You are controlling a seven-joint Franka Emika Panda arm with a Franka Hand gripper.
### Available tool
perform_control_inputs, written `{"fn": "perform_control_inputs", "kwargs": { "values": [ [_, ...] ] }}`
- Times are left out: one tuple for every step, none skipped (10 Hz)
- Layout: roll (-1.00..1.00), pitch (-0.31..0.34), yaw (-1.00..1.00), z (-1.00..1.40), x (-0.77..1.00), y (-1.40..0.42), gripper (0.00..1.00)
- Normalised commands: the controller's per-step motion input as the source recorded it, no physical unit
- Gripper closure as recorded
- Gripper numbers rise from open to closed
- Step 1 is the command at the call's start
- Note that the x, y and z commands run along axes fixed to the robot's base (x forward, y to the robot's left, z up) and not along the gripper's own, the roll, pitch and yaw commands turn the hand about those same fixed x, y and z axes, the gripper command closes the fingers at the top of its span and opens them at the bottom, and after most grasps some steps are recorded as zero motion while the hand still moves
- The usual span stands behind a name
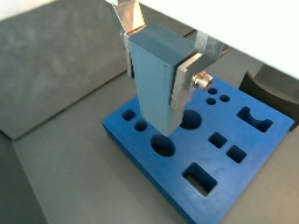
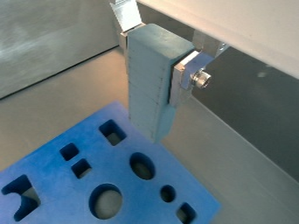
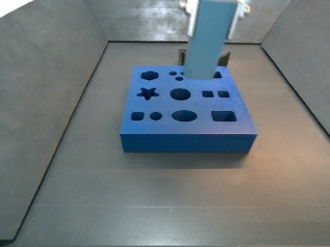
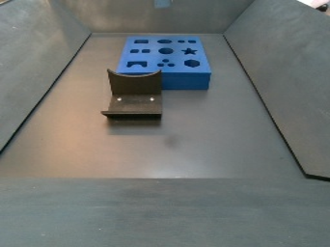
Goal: Insert the rectangle object.
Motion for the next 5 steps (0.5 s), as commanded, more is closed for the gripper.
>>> {"fn": "perform_control_inputs", "kwargs": {
  "values": [
    [0.03, 0.0, 0.14, -0.52, 0.84, -0.14, 1.0],
    [0.01, 0.0, 0.0, -0.53, 0.8, -0.09, 1.0],
    [0.0, 0.0, 0.0, -0.56, 0.77, 0.0, 1.0],
    [0.0, 0.0, -0.02, -0.59, 0.62, 0.0, 1.0],
    [0.0, -0.02, -0.07, -0.52, 0.53, 0.01, 1.0]
  ]
}}
